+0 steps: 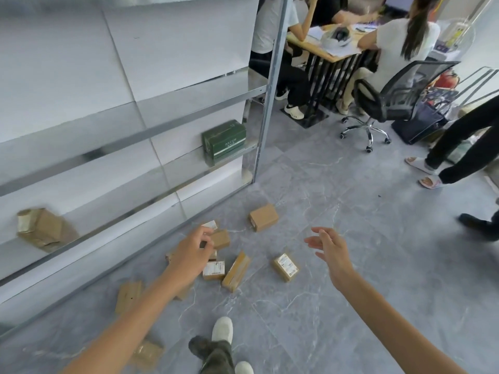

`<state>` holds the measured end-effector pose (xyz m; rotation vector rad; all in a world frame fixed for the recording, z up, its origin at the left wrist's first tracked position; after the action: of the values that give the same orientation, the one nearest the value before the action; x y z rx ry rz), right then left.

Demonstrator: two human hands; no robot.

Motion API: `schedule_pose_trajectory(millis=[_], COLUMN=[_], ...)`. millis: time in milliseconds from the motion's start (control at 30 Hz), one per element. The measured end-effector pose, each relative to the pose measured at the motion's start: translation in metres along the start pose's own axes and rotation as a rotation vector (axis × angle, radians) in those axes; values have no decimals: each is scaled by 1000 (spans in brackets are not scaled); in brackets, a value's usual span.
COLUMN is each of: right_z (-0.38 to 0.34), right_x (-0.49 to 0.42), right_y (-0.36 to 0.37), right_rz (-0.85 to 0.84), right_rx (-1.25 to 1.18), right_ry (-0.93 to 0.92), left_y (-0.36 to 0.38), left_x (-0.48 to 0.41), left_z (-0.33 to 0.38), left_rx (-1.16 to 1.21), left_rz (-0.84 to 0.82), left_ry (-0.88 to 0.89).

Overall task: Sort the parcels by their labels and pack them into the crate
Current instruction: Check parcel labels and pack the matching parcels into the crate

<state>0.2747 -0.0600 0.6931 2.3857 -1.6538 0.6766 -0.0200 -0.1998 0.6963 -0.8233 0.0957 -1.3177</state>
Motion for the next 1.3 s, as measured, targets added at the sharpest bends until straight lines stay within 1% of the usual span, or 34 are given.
schedule_pose_trajectory(millis=[267, 367, 433, 600, 767, 867, 1000, 1133, 1200, 1300], right_z=[14, 22, 32, 71, 127, 174, 258, 356, 409, 479], right_x=[-139, -196, -234, -333, -443, -514, -611, -713, -762, -820], right_y=[-19, -29, -33, -31, -35, -28, -7, 20, 35, 52], right_rz=[35, 32, 17, -114, -251, -317, -349, -310, -309, -301], right_rx=[57, 87, 106, 184, 383, 432, 443, 463, 461, 446], right_ry=[158, 190, 234, 349, 423, 420, 409, 329, 305, 317], left_y=[-13, -2, 16, 78, 135, 177, 255, 354, 405, 471], left_x=[-150, -212, -250, -343, -430, -486, -574, -662, -697, -742], left_z=[-31, -29, -30, -54, -105, -144, -208, -274, -312, -359], left_rx=[-32, -48, -17, -13, 47, 55, 77, 171, 230, 336], left_rz=[-136, -193, -242, -418, -515, -582, -668, -591, -554, -550], left_ry=[-87, -102, -162, -369, -504, -557, -540, -486, -521, -568])
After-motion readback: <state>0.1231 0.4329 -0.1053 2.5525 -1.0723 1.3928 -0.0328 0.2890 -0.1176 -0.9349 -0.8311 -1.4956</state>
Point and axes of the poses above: each hand's wrist, its own x-axis away from the middle knuckle, its own y-axis out of the palm, z = x × y, the point moved 9 cm from there along -x, towards the middle knuckle, and after that the axes turned 13 degrees about -z, right-handed, at the moved point
